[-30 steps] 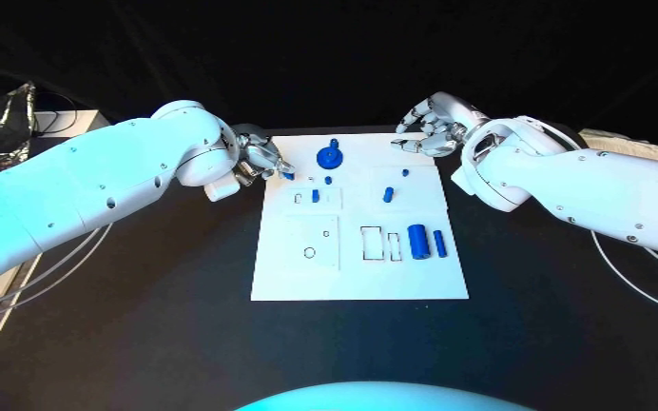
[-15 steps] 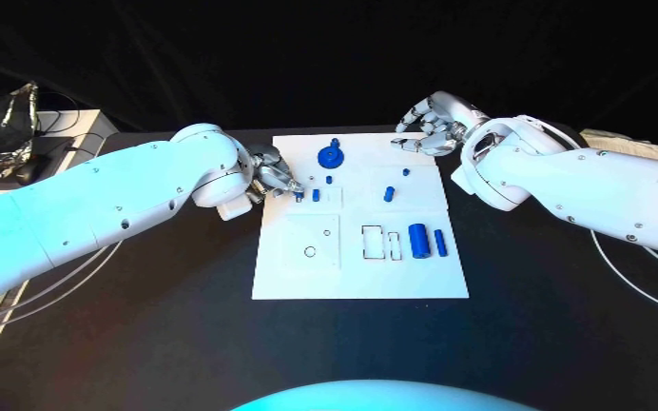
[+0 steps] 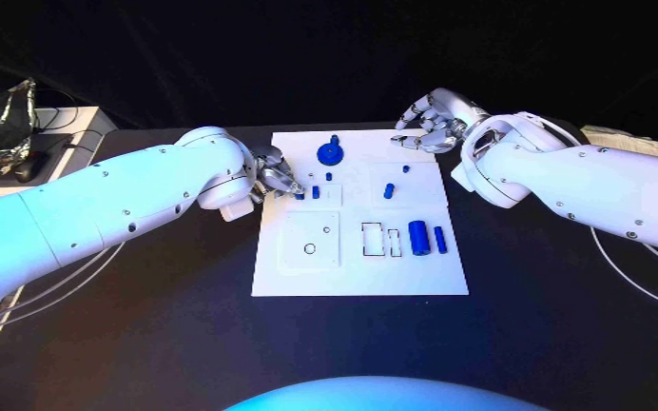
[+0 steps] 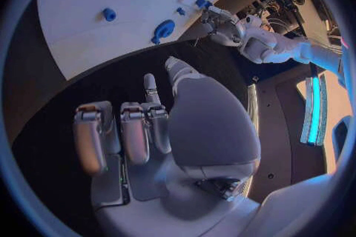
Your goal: Assemble the parts on the task board
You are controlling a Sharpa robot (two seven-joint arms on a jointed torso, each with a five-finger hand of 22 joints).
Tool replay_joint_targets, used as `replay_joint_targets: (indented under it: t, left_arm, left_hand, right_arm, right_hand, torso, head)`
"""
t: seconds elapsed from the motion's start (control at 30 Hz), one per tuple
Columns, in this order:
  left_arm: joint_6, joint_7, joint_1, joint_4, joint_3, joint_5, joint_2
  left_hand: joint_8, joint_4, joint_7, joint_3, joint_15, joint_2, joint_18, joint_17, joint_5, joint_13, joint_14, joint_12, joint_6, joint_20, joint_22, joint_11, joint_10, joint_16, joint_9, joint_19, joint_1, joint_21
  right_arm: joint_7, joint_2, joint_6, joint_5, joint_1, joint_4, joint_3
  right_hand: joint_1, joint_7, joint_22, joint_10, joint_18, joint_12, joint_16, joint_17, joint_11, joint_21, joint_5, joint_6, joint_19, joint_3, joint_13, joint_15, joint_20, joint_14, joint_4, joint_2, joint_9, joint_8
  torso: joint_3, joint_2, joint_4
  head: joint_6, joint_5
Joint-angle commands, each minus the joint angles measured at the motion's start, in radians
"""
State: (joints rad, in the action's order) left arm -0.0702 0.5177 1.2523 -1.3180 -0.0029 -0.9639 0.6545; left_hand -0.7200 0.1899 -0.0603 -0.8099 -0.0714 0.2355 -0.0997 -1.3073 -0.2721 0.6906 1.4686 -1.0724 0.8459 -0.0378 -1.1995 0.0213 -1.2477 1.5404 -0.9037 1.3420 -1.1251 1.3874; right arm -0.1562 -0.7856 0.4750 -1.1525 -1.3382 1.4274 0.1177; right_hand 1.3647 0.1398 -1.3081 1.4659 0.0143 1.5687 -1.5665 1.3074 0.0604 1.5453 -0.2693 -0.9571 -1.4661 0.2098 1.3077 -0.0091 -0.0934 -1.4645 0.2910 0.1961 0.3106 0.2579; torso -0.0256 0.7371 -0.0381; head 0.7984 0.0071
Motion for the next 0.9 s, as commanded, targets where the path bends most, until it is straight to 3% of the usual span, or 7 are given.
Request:
replay_joint_targets:
  t: [0.03,0.5,0.9]
  left_arm:
    - [0.010,0.001,0.000,0.001,0.000,-0.045,-0.002]
    - [-0.001,0.004,0.000,0.003,0.000,-0.062,0.001]
    - [-0.018,0.006,-0.001,0.013,-0.004,-0.063,-0.013]
  left_hand:
    - [-0.006,-0.163,0.006,-0.154,-0.006,-0.010,0.016,-0.202,-0.005,-0.002,0.084,-0.003,0.014,0.002,0.000,0.001,-0.006,0.002,-0.001,0.007,-0.003,0.003]
    - [-0.006,-0.164,0.007,-0.155,-0.006,-0.010,0.016,-0.203,-0.005,-0.002,0.084,-0.003,0.014,0.002,-0.002,0.001,-0.006,0.003,-0.001,0.008,-0.003,0.004]
    - [-0.006,-0.166,0.007,-0.157,-0.007,-0.011,0.016,-0.204,-0.007,-0.004,0.085,-0.001,0.015,0.002,-0.002,0.002,-0.006,0.003,-0.001,0.008,-0.002,0.004]
  right_arm:
    - [0.006,-0.001,-0.008,-0.007,0.000,0.003,0.000]
    - [0.005,-0.002,-0.011,-0.006,0.000,0.004,0.000]
    - [0.005,-0.003,-0.012,-0.006,0.000,0.005,0.000]
  right_hand:
    - [-0.009,0.002,-0.241,0.100,-0.006,-0.003,-0.003,0.260,0.001,-0.005,-0.007,0.007,-0.091,-0.003,0.258,-0.001,0.000,-0.106,-0.001,0.000,0.001,-0.001]
    - [-0.009,0.002,-0.241,0.100,-0.006,-0.003,-0.003,0.260,0.001,-0.005,-0.007,0.007,-0.091,-0.003,0.258,-0.001,0.000,-0.106,-0.001,0.000,0.001,-0.001]
    - [-0.011,0.002,-0.241,0.100,-0.006,-0.003,-0.003,0.260,0.001,-0.005,-0.007,0.008,-0.091,-0.003,0.259,-0.001,0.000,-0.105,-0.001,0.000,0.002,-0.001]
  torso:
    - [0.0010,-0.001,-0.0010]
    - [0.0019,-0.001,-0.0013]
    - [0.0002,0.000,0.0008]
  head:
    - [0.002,0.000]
    - [0.007,0.000]
    - [0.010,0.000]
